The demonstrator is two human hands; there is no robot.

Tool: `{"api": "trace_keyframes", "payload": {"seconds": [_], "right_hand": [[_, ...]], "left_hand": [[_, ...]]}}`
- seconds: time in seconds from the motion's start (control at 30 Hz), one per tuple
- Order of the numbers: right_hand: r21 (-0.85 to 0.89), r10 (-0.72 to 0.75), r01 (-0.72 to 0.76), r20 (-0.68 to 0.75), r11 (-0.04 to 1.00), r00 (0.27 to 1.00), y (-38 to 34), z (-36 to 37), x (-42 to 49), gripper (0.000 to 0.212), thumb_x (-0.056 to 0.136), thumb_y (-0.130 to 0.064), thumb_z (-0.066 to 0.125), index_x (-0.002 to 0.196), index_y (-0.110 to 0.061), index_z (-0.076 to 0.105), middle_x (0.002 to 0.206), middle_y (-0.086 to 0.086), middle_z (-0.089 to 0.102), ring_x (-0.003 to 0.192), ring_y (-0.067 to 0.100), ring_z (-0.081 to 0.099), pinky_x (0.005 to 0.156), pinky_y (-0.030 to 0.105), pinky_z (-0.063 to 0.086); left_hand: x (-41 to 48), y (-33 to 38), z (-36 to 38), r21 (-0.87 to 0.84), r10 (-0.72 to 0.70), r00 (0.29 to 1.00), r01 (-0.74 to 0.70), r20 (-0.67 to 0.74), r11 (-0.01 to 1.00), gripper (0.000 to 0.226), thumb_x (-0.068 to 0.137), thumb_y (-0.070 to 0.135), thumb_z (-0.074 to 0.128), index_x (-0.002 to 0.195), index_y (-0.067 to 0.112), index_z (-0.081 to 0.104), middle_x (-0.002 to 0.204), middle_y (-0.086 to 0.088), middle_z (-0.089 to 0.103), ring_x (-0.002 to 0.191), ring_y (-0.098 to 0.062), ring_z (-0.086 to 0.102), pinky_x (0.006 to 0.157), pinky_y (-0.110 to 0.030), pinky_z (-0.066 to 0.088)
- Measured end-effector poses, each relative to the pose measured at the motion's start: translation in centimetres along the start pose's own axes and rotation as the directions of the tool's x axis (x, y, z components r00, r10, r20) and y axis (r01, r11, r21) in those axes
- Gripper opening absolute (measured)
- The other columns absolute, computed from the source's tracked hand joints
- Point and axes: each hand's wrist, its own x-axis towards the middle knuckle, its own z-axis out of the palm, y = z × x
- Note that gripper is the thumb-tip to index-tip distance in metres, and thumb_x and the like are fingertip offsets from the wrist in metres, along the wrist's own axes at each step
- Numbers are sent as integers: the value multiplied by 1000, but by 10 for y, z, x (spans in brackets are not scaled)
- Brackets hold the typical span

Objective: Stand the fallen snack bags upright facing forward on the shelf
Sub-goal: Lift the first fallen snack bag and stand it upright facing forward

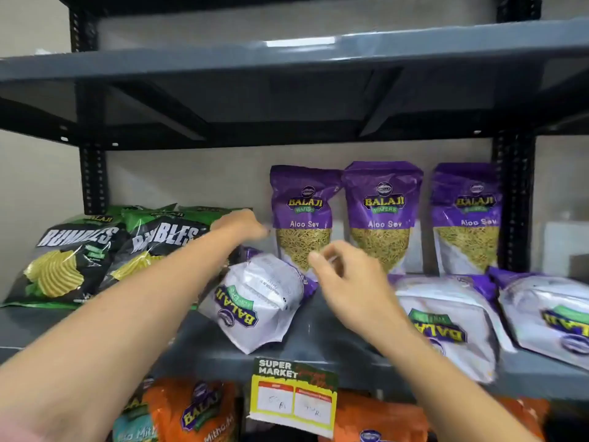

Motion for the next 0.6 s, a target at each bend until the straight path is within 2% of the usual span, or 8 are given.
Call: {"api": "trace_keyframes", "payload": {"seconds": [0.07, 0.17, 0.27, 0.3, 0.37, 0.47, 0.53, 0.6], "right_hand": [[-290, 138, -103, 101, 951, 985, 3, 17, 8, 49, 89, -60, 37, 98, -18, 62, 104, 13, 70, 101, 35, 62, 88, 41, 49], [-370, 355, -248, 257, 895, 899, 12, 34, 24, 83, 84, -74, 24, 126, -10, 55, 131, 20, 60, 116, 36, 59, 93, 39, 46], [-194, 459, -416, 383, 889, 802, 15, 44, 29, 89, 77, -78, 32, 138, -14, 39, 108, 17, 69, 70, 31, 68, 58, 30, 53], [-116, 459, -454, 413, 883, 787, 17, 49, 29, 85, 77, -75, 39, 138, -15, 36, 98, 13, 69, 59, 26, 64, 50, 28, 51], [22, 435, -491, 430, 871, 791, 19, 54, 29, 79, 79, -67, 51, 138, -17, 33, 97, 10, 67, 56, 21, 60, 48, 26, 49], [205, 402, -513, 413, 834, 818, 23, 56, 33, 77, 79, -54, 64, 140, -21, 29, 111, 9, 67, 69, 19, 62, 47, 25, 51], [321, 366, -481, 357, 816, 860, 27, 57, 38, 76, 78, -44, 72, 137, -23, 29, 122, 6, 63, 90, 22, 66, 60, 32, 58], [376, 316, -393, 251, 839, 915, 30, 59, 44, 77, 72, -36, 78, 132, -26, 32, 128, 5, 62, 108, 24, 64, 89, 43, 56]], "left_hand": [[-1, -14, 9, 18, -67, 986, 65, 150, 998, 70, 89, 53, 49, 140, 6, 44, 151, -17, 41, 134, -33, 44, 109, -40, 38], [-5, -19, 21, -129, -67, 901, 134, 428, 983, 63, 97, 47, 38, 139, 1, 43, 151, -15, 40, 136, -28, 43, 112, -33, 34], [-19, -11, 20, -347, 62, 815, 175, 577, 921, 39, 101, 35, 36, 104, 5, 60, 116, -10, 61, 102, -26, 60, 93, -32, 45], [-17, -12, 21, -372, 59, 832, 182, 552, 910, 33, 101, 32, 37, 97, 8, 59, 109, -8, 60, 99, -27, 60, 90, -31, 46], [-13, -12, 24, -418, 43, 859, 203, 510, 885, 26, 100, 32, 41, 89, 14, 58, 95, -7, 65, 95, -22, 67, 87, -32, 50], [-1, -11, 29, -547, 48, 857, 283, 512, 787, 27, 97, 24, 45, 78, 11, 60, 61, -4, 67, 50, -19, 64, 59, -29, 52], [5, -12, 27, -656, 11, 908, 294, 418, 695, 25, 95, 20, 50, 75, 10, 59, 54, -4, 63, 43, -17, 59, 51, -25, 48], [14, -11, 22, -801, 13, 947, 264, 321, 538, 15, 91, 17, 54, 81, 9, 62, 54, -5, 66, 44, -17, 61, 56, -25, 52]]}}
